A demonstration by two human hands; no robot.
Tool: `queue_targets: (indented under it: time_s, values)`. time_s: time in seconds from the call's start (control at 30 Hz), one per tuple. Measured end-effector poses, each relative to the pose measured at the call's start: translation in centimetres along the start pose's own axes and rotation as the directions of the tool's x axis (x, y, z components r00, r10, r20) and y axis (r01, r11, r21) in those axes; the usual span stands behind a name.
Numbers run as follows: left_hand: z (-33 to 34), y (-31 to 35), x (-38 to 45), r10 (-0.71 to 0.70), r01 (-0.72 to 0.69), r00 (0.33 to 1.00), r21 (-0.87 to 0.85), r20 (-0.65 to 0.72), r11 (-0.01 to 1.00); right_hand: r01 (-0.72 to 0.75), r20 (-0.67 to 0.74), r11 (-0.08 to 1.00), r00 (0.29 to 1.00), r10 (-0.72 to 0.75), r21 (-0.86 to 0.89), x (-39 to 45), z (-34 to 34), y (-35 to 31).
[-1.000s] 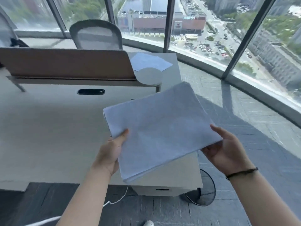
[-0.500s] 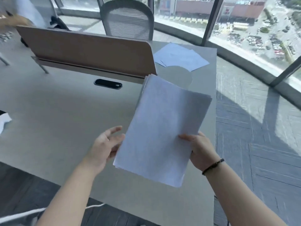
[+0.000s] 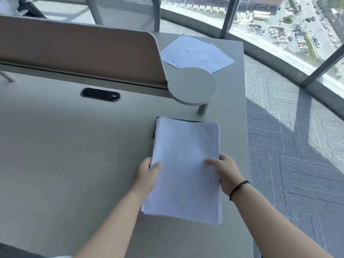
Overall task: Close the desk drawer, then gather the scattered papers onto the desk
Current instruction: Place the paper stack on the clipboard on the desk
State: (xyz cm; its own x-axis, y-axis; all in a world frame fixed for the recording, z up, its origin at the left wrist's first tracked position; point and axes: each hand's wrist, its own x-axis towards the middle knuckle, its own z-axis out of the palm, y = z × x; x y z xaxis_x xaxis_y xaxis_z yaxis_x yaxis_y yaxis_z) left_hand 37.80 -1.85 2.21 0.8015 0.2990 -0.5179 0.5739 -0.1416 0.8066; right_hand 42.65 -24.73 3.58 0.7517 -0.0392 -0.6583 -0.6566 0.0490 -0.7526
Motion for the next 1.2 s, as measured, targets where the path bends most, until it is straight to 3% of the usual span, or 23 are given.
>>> queue_targets:
  time_s: [0.2,0.57,0.8,0.97,1.2]
  values:
    - [1.9,-1.3,5.0,0.002,0.0,1.0,0.119,-0.023,0.993,-0.015,-0.106,0.996,0.994,0.006,-0.09,5.4,0.6,1.7]
    - [2.5,-1.3,6.7,0.18,-0.126,0.969,0.29,-0.168,0.949,0.112,-0.207,0.957,0.963,-0.171,-0.268,7.8,0.9,2.1]
    - [2.4,-0.6,7.2,0.227,-0.113,0.943,0.406,-0.243,0.907,0.134,-0.17,0.943,0.967,-0.192,-0.305,8.2,0.7,2.0]
    - [2.3,-1.3,7.6,0.245,-0.055,0.941,0.607,-0.235,0.793,0.199,-0.145,0.882,0.948,-0.284,-0.426,8.1,1.1,2.2]
    - [1.5,-1.3,7.2,0.206,-0.039,0.958,0.623,-0.198,0.781,0.197,-0.093,0.854,0.957,-0.274,-0.481,7.6,1.1,2.1]
